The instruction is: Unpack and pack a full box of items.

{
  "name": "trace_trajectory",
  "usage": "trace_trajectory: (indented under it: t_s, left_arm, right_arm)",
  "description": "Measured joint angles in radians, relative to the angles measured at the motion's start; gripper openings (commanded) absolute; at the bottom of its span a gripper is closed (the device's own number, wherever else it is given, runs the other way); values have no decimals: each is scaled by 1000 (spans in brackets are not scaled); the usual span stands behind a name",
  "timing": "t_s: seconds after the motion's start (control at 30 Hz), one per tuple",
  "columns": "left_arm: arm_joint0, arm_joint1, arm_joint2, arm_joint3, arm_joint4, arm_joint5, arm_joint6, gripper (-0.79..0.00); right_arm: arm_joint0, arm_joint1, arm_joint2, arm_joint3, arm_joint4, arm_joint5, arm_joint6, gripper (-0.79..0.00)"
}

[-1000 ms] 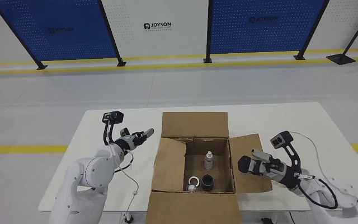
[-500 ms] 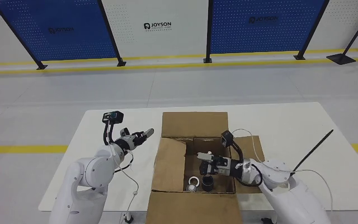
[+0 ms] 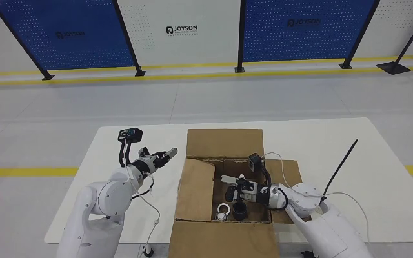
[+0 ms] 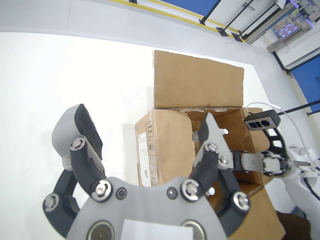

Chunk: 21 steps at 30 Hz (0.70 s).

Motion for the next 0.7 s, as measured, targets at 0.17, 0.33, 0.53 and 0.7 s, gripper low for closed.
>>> trace_trajectory:
  t_s: [0.17, 0.33, 0.53, 0.7]
  left_arm:
    - [0, 0, 0, 0, 0, 0, 0, 0]
    - [0, 0, 0, 0, 0, 0, 0, 0]
    - [0, 0, 0, 0, 0, 0, 0, 0]
    - [0, 0, 0, 0, 0, 0, 0, 0]
  right_arm:
    - [0, 0, 0, 0, 0, 0, 0, 0]
    - [4, -5, -11, 6, 0, -10, 10, 0]
    - [45, -23, -38, 98, 31, -47, 45, 0]
    - [86, -52, -88, 170, 50, -64, 43, 0]
